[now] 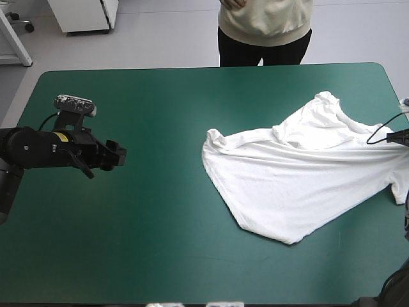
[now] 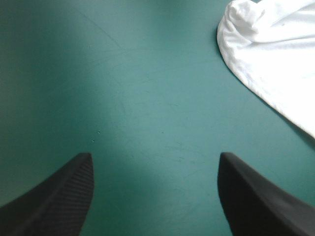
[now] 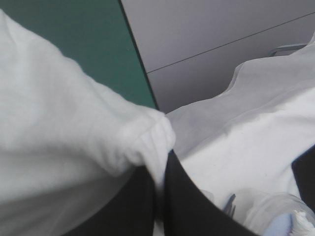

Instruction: Fold the cloth

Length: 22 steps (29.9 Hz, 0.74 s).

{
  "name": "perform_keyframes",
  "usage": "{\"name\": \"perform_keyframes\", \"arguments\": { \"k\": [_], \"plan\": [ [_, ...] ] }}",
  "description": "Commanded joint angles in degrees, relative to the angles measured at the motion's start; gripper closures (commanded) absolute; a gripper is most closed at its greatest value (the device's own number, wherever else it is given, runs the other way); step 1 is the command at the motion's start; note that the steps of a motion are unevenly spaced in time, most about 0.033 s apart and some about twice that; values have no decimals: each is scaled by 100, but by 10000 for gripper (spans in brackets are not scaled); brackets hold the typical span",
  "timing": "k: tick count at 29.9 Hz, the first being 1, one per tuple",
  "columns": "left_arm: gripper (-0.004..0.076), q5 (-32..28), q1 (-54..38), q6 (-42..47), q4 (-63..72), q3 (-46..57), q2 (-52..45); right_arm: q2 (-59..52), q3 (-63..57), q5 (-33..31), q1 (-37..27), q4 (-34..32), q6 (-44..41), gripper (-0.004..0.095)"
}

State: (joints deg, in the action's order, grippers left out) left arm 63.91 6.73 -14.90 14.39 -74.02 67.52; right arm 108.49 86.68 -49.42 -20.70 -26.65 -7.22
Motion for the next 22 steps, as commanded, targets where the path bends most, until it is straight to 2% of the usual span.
{"name": "perform_keyframes", "arguments": {
  "k": [1, 3, 7, 9, 15, 19, 22],
  "plan": [
    [214, -206, -2, 4, 150, -189, -129, -56, 376, -84, -40, 171, 270, 836],
    [214, -163, -2, -56, 150, -189, -129, -56, 377, -117, -40, 227, 270, 693],
    [214, -119, -2, -310, 254, -189, -129, -276, 377, -226, -40, 446, 94, 273],
    [214, -119, -2, -598, 477, -189, -107, -491, 377, -241, -40, 647, 38, 195],
    [214, -268, -2, -1035, 999, -180, 122, -1563, 377, -242, -40, 1208, 98, 297],
    [214, -475, -2, -1034, 1215, -180, 477, -2264, 377, -486, -28, 2864, 908, 349],
    [214, -592, 9, -1155, 1330, -180, 877, -2697, 377, -1112, 109, 3978, 1479, 375]
  ]
}}
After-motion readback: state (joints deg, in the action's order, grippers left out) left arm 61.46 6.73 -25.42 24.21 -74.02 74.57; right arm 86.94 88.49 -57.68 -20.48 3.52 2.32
